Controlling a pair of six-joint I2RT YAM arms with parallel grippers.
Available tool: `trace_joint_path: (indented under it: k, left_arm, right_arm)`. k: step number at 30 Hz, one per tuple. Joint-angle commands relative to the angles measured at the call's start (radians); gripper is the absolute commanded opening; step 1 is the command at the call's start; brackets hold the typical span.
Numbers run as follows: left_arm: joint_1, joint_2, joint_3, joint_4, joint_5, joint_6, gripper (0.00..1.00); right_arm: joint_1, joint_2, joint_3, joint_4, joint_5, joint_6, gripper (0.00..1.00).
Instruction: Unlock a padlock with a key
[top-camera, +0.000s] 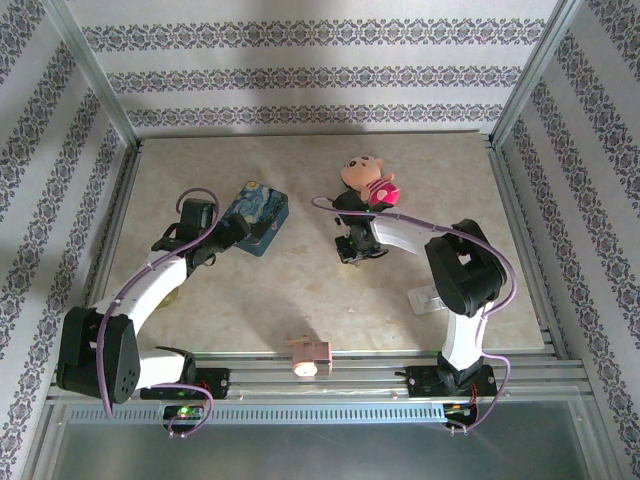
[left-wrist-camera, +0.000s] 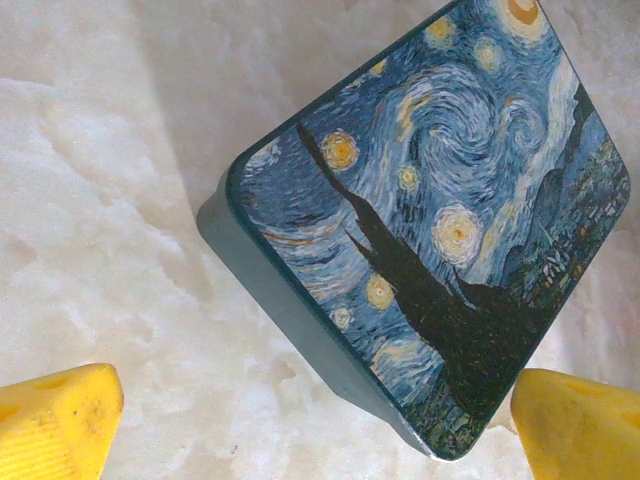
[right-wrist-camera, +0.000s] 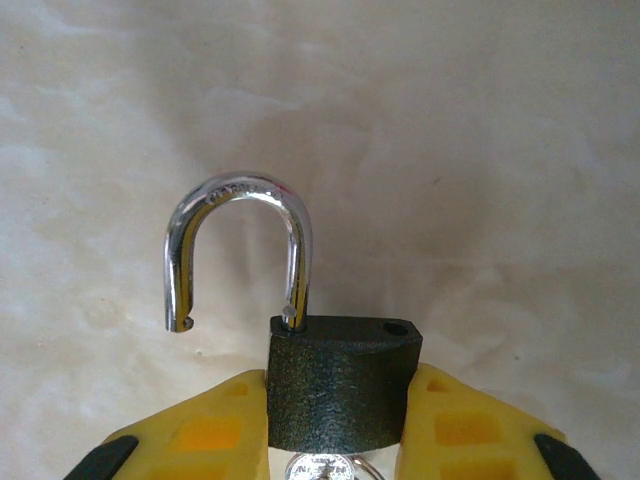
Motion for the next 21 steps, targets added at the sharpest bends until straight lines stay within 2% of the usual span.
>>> trace_joint_path:
  k: [1, 10, 16, 21]
  left_arm:
    - [0.02, -0.017, -0.016, -0.031, -0.026, -0.023, 0.99]
    - [0.035, -0.013, -0.013, -0.016, 0.0, -0.047, 0.99]
    - [0.049, -0.014, -0.019, 0.012, 0.014, -0.079, 0.99]
    - [0.056, -0.006, -0.031, 0.059, 0.031, -0.109, 0.98]
  right_arm:
    - [-0.006, 0.029, 0.041, -0.023, -0.023, -0.019, 0.24]
    - [-0.006, 0.013, 0.083, -0.054, -0.017, -0.014, 0.58]
    - [-0.008, -0.019, 0.188, -0.092, -0.002, -0.037, 0.64]
    - [-0.014, 0.015, 0.32, -0.036, -0.046, -0.047, 0.74]
